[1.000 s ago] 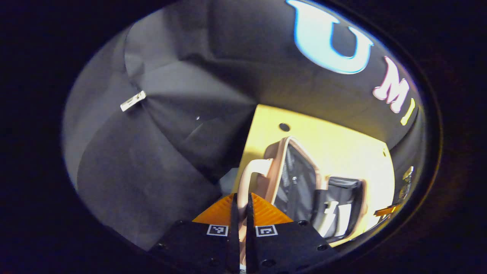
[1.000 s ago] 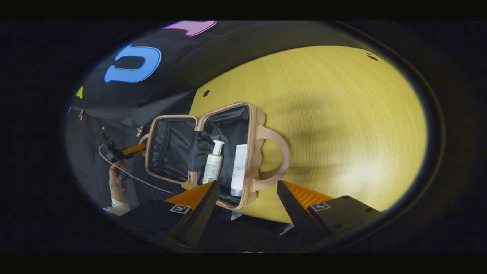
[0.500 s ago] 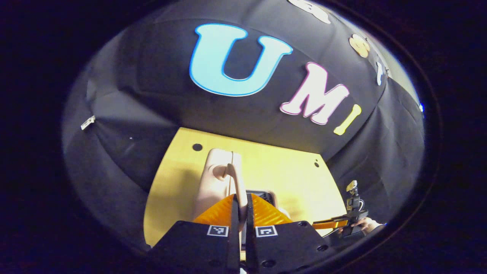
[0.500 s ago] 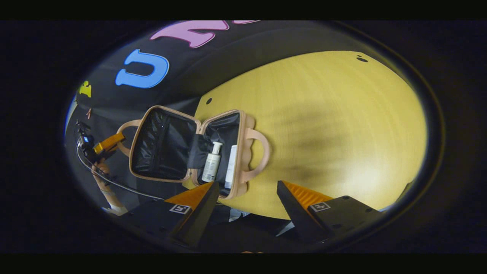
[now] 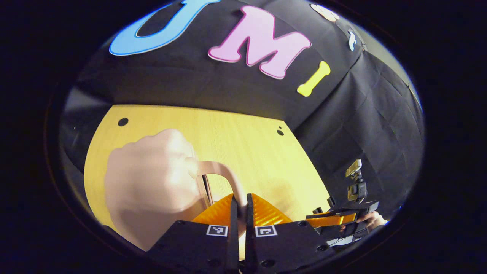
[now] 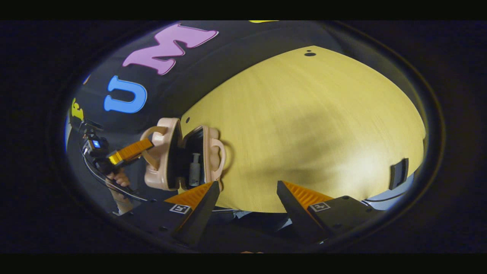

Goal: First open the suitcase, pack the skin care products into it, and then close the suitcase.

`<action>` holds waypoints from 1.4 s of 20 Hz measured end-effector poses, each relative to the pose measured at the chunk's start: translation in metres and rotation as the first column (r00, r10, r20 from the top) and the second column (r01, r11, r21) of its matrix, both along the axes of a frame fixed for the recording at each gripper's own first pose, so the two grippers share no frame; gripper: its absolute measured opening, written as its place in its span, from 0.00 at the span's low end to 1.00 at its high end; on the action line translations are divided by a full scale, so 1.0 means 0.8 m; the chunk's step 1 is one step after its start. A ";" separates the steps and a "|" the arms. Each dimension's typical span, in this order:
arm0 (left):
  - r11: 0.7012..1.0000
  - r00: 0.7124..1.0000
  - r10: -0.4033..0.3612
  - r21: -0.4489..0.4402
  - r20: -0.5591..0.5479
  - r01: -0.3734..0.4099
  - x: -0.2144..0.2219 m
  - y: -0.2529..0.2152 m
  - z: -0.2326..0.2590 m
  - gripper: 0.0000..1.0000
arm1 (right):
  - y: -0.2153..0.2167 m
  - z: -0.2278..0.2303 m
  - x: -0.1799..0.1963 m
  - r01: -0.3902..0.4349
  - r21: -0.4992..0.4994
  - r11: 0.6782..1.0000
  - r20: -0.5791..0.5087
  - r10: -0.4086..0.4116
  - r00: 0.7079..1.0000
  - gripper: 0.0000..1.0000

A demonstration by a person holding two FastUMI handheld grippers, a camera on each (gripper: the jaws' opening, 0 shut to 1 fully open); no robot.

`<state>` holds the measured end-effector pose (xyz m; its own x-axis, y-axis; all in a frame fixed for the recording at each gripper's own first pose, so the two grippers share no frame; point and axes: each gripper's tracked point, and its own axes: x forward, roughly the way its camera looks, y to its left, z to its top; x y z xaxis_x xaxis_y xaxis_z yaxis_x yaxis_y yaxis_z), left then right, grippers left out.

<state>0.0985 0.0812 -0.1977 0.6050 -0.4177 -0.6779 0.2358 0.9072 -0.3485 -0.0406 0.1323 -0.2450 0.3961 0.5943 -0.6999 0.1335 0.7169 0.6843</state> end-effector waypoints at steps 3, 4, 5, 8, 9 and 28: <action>0.996 0.998 -0.021 0.082 -0.056 0.026 -0.003 -0.022 -0.065 0.12 | -0.038 -0.009 -0.015 0.078 -0.003 0.997 -0.024 -0.078 0.997 0.96; 0.994 0.997 -0.021 0.107 -0.070 0.028 -0.001 -0.029 -0.083 0.12 | -0.050 -0.008 -0.021 0.100 -0.005 0.995 -0.028 -0.100 0.995 0.96; 0.992 0.997 -0.028 0.123 -0.070 0.036 -0.001 -0.035 -0.095 0.12 | -0.063 -0.007 -0.024 0.119 -0.010 0.993 -0.027 -0.119 0.993 0.96; 0.985 0.998 -0.038 0.167 -0.052 0.046 0.003 -0.048 -0.111 0.17 | -0.100 -0.001 -0.029 0.166 -0.051 0.985 -0.023 -0.168 0.986 0.96; 0.984 0.998 -0.033 0.172 -0.044 0.040 0.005 -0.050 -0.110 0.22 | -0.109 -0.005 -0.031 0.182 -0.055 0.982 -0.025 -0.183 0.983 0.97; 0.916 0.669 0.174 0.131 0.722 -0.379 -0.079 -0.089 0.267 0.95 | -0.202 0.304 0.158 0.435 -0.299 0.850 0.878 0.067 0.473 0.98</action>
<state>0.0355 0.0098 0.0159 0.9964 -0.0330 -0.0780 0.0371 0.9980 0.0521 0.0856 -0.0294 -0.0020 0.9820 0.1653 -0.0909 -0.1496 0.9759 0.1587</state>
